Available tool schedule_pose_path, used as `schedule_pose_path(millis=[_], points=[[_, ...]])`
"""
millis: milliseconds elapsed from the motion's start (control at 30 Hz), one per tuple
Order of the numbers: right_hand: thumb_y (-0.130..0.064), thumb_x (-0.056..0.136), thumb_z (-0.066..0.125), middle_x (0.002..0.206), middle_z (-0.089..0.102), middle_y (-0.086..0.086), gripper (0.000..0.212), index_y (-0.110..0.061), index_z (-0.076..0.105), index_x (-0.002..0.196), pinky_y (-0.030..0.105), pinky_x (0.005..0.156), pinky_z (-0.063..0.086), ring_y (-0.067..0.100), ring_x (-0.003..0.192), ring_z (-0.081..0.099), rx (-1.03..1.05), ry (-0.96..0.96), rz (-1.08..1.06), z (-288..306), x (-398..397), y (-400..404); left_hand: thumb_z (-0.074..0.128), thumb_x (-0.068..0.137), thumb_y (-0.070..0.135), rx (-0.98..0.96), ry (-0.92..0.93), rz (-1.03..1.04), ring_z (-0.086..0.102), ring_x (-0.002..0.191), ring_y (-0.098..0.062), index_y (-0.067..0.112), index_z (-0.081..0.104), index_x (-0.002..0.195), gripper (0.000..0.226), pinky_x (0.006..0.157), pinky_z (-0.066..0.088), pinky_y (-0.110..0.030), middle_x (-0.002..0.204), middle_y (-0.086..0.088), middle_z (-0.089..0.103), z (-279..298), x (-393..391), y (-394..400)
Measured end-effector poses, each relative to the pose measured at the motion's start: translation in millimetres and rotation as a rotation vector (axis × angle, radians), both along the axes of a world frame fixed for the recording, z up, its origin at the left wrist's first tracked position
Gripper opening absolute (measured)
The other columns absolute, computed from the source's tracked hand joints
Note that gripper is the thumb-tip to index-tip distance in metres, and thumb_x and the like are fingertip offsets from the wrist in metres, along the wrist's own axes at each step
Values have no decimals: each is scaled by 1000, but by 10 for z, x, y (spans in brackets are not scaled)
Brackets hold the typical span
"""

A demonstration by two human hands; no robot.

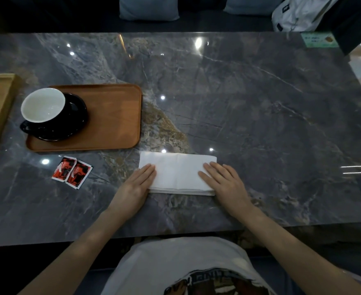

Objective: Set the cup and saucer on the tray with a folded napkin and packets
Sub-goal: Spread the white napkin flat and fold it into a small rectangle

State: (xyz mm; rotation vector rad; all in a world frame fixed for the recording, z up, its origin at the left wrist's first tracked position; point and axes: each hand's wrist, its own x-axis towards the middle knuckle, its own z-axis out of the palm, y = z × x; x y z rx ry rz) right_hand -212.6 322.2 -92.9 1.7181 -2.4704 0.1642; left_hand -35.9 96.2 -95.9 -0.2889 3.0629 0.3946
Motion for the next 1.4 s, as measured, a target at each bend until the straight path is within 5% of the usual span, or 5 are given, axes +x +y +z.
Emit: schedule_pose_path(millis=[400, 633, 833, 1133, 1400], points=[[-6, 76, 37, 128, 61, 7, 53, -12, 55, 125, 34, 102, 26, 23, 118, 57, 75, -115, -29, -8, 11, 29, 35, 81, 25, -24, 56, 78, 54, 119, -32, 2, 62, 111, 46, 99, 26, -38, 126, -18, 59, 273, -398, 392], [-4, 77, 63, 120, 61, 12, 42, -7, 59, 119, 21, 98, 33, 25, 113, 51, -239, -618, -488, 33, -139, 79, 19, 94, 41, -12, -19, 4, 15, 139, -18, 8, 24, 142, 58, 113, 11, -45, 151, -6, 22, -8, -828, 773], [-7, 92, 47, 62, 58, 5, 22, 1, 66, 98, 14, 33, 30, 4, 35, 43, -382, -1475, -913, 304, -295, -130, 24, 93, 41, -41, -42, -2, 18, 139, -16, 10, 24, 142, 59, 110, 8, -38, 150, -7, 30, -130, -808, 775], [-19, 94, 37, 40, 42, -3, 26, -7, 55, 79, 11, 28, 15, 5, 26, 25, -361, -2025, -1117, 335, -482, -311, 12, 96, 44, -42, -37, -23, 9, 139, -17, 14, 20, 144, 57, 110, 6, -40, 152, -6, 23, -130, -805, 777], [-11, 93, 46, 49, 48, 2, 23, 3, 64, 91, 16, 32, 25, 5, 29, 34, -396, -1655, -1006, 374, -410, -324, 26, 92, 42, -69, -44, -55, 16, 137, -19, 16, 30, 141, 56, 108, 11, -42, 150, -6, 31, -112, -821, 767]])
